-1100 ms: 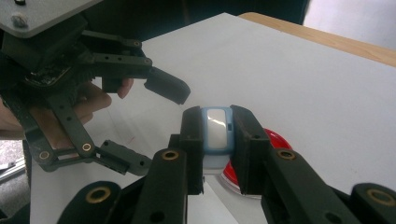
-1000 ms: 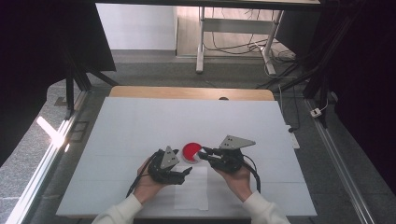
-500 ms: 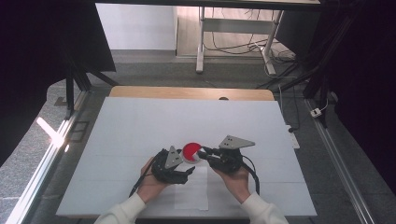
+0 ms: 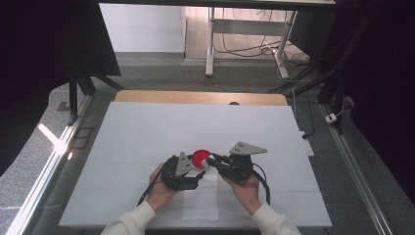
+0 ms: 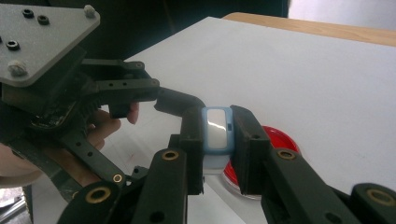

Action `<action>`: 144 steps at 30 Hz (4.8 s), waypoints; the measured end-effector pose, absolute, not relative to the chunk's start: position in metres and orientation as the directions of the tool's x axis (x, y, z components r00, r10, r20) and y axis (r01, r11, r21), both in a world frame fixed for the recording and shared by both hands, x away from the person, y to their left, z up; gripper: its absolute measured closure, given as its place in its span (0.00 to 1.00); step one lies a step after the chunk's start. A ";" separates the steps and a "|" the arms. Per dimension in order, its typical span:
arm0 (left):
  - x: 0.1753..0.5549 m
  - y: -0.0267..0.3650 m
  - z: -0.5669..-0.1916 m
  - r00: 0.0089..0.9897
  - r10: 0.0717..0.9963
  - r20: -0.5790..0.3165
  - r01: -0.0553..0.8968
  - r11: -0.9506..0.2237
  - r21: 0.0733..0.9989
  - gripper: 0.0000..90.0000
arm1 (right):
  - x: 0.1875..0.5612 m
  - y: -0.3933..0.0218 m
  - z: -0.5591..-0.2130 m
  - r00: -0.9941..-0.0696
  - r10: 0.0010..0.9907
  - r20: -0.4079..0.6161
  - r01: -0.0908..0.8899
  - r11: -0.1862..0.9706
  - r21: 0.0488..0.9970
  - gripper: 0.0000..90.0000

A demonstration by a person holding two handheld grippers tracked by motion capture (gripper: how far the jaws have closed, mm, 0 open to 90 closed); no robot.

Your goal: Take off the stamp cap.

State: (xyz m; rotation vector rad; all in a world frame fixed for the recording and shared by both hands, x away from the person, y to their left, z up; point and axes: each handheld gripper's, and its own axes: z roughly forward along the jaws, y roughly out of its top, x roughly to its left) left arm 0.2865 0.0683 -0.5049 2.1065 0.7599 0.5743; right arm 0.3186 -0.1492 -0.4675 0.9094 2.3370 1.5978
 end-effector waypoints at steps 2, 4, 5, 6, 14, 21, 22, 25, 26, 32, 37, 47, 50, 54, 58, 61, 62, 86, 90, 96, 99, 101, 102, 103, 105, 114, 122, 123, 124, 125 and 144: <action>0.287 0.067 -0.505 0.717 0.683 0.139 0.315 -0.495 0.810 0.36 | 0.319 -0.149 -0.468 -0.799 0.567 0.199 0.390 0.237 0.890 0.83; 0.288 0.066 -0.505 0.716 0.683 0.143 0.313 -0.498 0.809 0.37 | 0.319 -0.150 -0.467 -0.798 0.567 0.205 0.393 0.232 0.890 0.83; 0.288 0.065 -0.506 0.716 0.683 0.145 0.312 -0.499 0.808 0.38 | 0.319 -0.150 -0.467 -0.797 0.567 0.207 0.395 0.230 0.889 0.83; 0.288 0.065 -0.506 0.718 0.681 0.147 0.310 -0.502 0.807 0.38 | 0.319 -0.150 -0.467 -0.796 0.568 0.209 0.396 0.227 0.890 0.83; 0.290 0.059 -0.507 0.722 0.674 0.157 0.299 -0.509 0.807 0.41 | 0.319 -0.151 -0.468 -0.791 0.571 0.221 0.403 0.213 0.890 0.83; 0.291 0.056 -0.506 0.726 0.667 0.167 0.284 -0.512 0.810 0.46 | 0.320 -0.150 -0.469 -0.789 0.571 0.226 0.407 0.210 0.889 0.83; 0.292 0.055 -0.506 0.725 0.667 0.169 0.283 -0.512 0.811 0.47 | 0.319 -0.150 -0.470 -0.789 0.571 0.226 0.408 0.212 0.888 0.83; 0.292 0.054 -0.506 0.730 0.662 0.170 0.280 -0.517 0.809 0.50 | 0.319 -0.150 -0.470 -0.789 0.571 0.229 0.410 0.210 0.888 0.83; 0.292 0.054 -0.506 0.730 0.662 0.172 0.279 -0.518 0.809 0.51 | 0.320 -0.150 -0.470 -0.788 0.571 0.228 0.409 0.210 0.888 0.83; 0.293 0.052 -0.507 0.731 0.660 0.174 0.275 -0.518 0.810 0.55 | 0.320 -0.151 -0.470 -0.786 0.572 0.233 0.410 0.202 0.890 0.83; 0.294 0.051 -0.507 0.733 0.657 0.178 0.274 -0.524 0.807 0.59 | 0.319 -0.151 -0.470 -0.787 0.570 0.236 0.411 0.198 0.890 0.83; 0.295 0.049 -0.508 0.736 0.649 0.193 0.265 -0.538 0.800 0.67 | 0.320 -0.151 -0.471 -0.784 0.571 0.243 0.416 0.192 0.889 0.83; 0.294 0.048 -0.508 0.738 0.644 0.201 0.258 -0.544 0.798 0.70 | 0.320 -0.151 -0.471 -0.783 0.571 0.246 0.418 0.190 0.888 0.83; 0.294 0.048 -0.508 0.737 0.644 0.207 0.255 -0.548 0.797 0.71 | 0.320 -0.151 -0.471 -0.782 0.571 0.251 0.421 0.186 0.888 0.83; 0.294 0.048 -0.508 0.737 0.642 0.212 0.253 -0.553 0.794 0.71 | 0.320 -0.151 -0.471 -0.780 0.572 0.253 0.422 0.185 0.887 0.83; 0.293 0.048 -0.508 0.737 0.641 0.214 0.253 -0.556 0.791 0.72 | 0.320 -0.151 -0.472 -0.781 0.572 0.251 0.421 0.185 0.888 0.83; 0.293 0.048 -0.508 0.737 0.641 0.215 0.254 -0.558 0.790 0.72 | 0.320 -0.151 -0.472 -0.781 0.572 0.249 0.420 0.186 0.888 0.83; 0.293 0.049 -0.509 0.737 0.632 0.240 0.242 -0.578 0.780 0.73 | 0.317 -0.148 -0.474 -0.779 0.584 0.228 0.409 0.199 0.890 0.83; 0.292 0.049 -0.509 0.736 0.633 0.239 0.241 -0.575 0.782 0.73 | 0.316 -0.148 -0.474 -0.777 0.587 0.229 0.408 0.191 0.893 0.83; 0.292 0.049 -0.510 0.738 0.634 0.229 0.245 -0.569 0.785 0.73 | 0.315 -0.148 -0.474 -0.775 0.592 0.221 0.403 0.194 0.894 0.83; 0.292 0.048 -0.511 0.740 0.626 0.245 0.235 -0.583 0.778 0.73 | 0.315 -0.148 -0.473 -0.779 0.590 0.213 0.401 0.207 0.893 0.83; 0.292 0.048 -0.511 0.742 0.621 0.251 0.231 -0.589 0.774 0.73 | 0.315 -0.148 -0.473 -0.781 0.588 0.211 0.402 0.213 0.891 0.83; 0.292 0.048 -0.511 0.741 0.620 0.258 0.227 -0.593 0.772 0.73 | 0.315 -0.148 -0.473 -0.781 0.589 0.210 0.402 0.215 0.890 0.83; 0.292 0.047 -0.511 0.740 0.618 0.266 0.224 -0.599 0.769 0.73 | 0.316 -0.147 -0.473 -0.781 0.589 0.209 0.403 0.218 0.889 0.83; 0.292 0.047 -0.511 0.741 0.616 0.267 0.223 -0.602 0.767 0.73 | 0.316 -0.147 -0.473 -0.782 0.588 0.208 0.402 0.220 0.889 0.83; 0.293 0.051 -0.510 0.741 0.631 0.228 0.235 -0.563 0.793 0.73 | 0.315 -0.148 -0.472 -0.778 0.591 0.213 0.397 0.200 0.896 0.83; 0.294 0.052 -0.513 0.750 0.618 0.236 0.238 -0.585 0.775 0.73 | 0.314 -0.149 -0.471 -0.780 0.591 0.207 0.389 0.200 0.899 0.84; 0.295 0.053 -0.514 0.750 0.618 0.237 0.241 -0.589 0.771 0.73 | 0.314 -0.151 -0.469 -0.773 0.607 0.186 0.376 0.201 0.905 0.84; 0.296 0.054 -0.515 0.750 0.620 0.230 0.243 -0.582 0.776 0.74 | 0.314 -0.153 -0.466 -0.771 0.613 0.172 0.363 0.200 0.910 0.84; 0.296 0.054 -0.514 0.748 0.624 0.226 0.243 -0.574 0.782 0.73 | 0.315 -0.156 -0.464 -0.768 0.614 0.184 0.368 0.188 0.910 0.84; 0.293 0.076 -0.508 0.739 0.650 0.177 0.266 -0.523 0.810 0.73 | 0.318 -0.164 -0.462 -0.787 0.583 0.201 0.368 0.181 0.912 0.83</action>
